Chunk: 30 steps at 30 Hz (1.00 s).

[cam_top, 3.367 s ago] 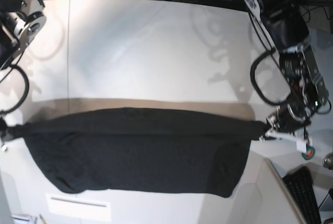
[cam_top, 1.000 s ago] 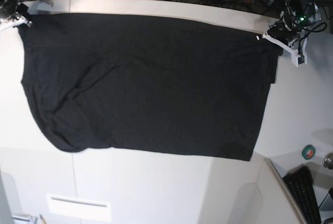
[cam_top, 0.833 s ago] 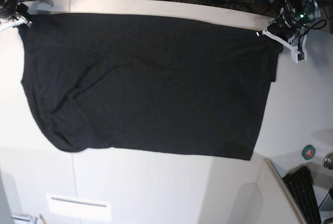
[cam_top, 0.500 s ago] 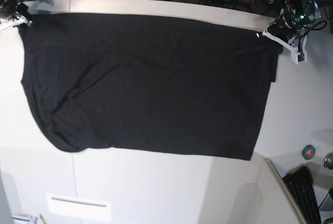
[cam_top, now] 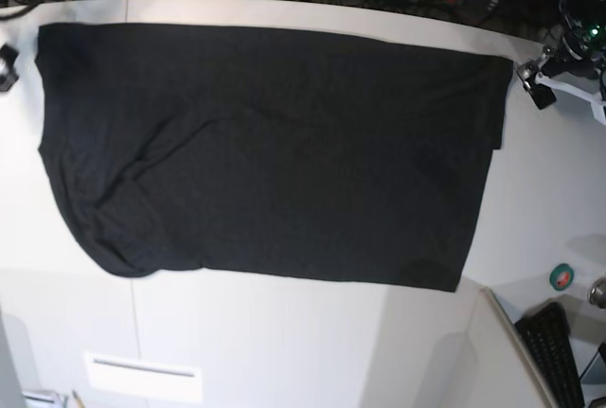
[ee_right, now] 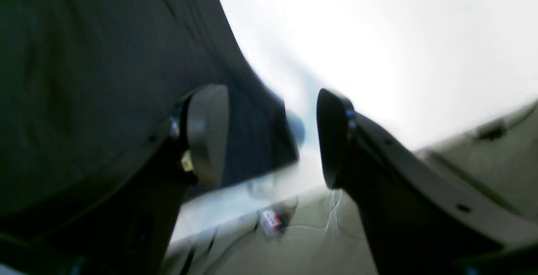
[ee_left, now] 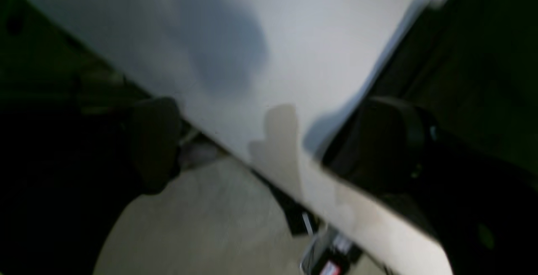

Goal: Layout the t-shirt on the table in an organized manner, then fold the t-shirt properly
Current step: 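Grasp the shirt side edge with the right gripper and pull outward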

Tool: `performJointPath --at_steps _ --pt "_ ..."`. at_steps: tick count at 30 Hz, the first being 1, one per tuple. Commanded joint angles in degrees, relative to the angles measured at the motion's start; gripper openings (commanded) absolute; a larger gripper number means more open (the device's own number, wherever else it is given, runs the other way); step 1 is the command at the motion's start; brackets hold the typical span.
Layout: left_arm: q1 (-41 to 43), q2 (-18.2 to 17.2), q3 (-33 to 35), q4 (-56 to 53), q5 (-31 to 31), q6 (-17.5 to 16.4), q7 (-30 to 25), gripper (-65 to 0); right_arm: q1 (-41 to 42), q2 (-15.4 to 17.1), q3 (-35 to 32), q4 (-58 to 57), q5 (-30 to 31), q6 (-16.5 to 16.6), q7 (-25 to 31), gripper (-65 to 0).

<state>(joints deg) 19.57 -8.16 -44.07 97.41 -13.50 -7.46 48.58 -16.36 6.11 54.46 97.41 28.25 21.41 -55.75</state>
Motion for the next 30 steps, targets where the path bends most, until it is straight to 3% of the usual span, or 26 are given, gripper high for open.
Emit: performJointPath --at_steps 1,4,7,9,10,15,19,30 --pt "-0.63 -0.58 -0.10 1.01 0.09 0.04 -0.71 -1.8 3.04 2.99 -1.58 -0.92 1.07 0.09 1.81 -32.3" --pt "-2.65 -0.58 2.54 0.48 0.00 0.04 -0.71 -16.9 10.78 8.35 -7.56 -9.80 1.07 0.09 5.59 -32.3" --pt "-3.09 -0.58 5.88 0.48 0.00 0.04 -0.71 -40.8 18.07 13.36 -15.56 -21.41 0.98 -0.27 12.63 -32.1" --pt "-3.18 -0.58 7.46 0.57 0.00 0.04 -0.71 -61.7 23.96 17.14 -23.29 -31.43 0.98 -0.35 17.46 -31.8" --pt "-3.18 -0.50 7.90 0.48 0.00 0.04 -0.71 -65.0 26.95 18.90 -27.07 -37.76 0.80 -0.44 20.10 -31.8" --pt "-3.18 -0.58 7.99 0.31 0.09 0.04 -0.71 -65.0 40.67 21.98 -39.38 -67.65 -3.85 -0.09 36.01 -31.5" --pt "-3.09 -1.55 7.90 0.13 0.27 0.04 -0.71 -65.0 42.87 21.45 -44.30 -75.74 -6.76 0.00 44.36 -31.4" --pt "-4.67 -2.34 7.81 -6.20 0.09 0.04 -0.71 -65.0 42.60 20.31 -45.36 -73.71 -6.67 0.00 45.15 -31.5"
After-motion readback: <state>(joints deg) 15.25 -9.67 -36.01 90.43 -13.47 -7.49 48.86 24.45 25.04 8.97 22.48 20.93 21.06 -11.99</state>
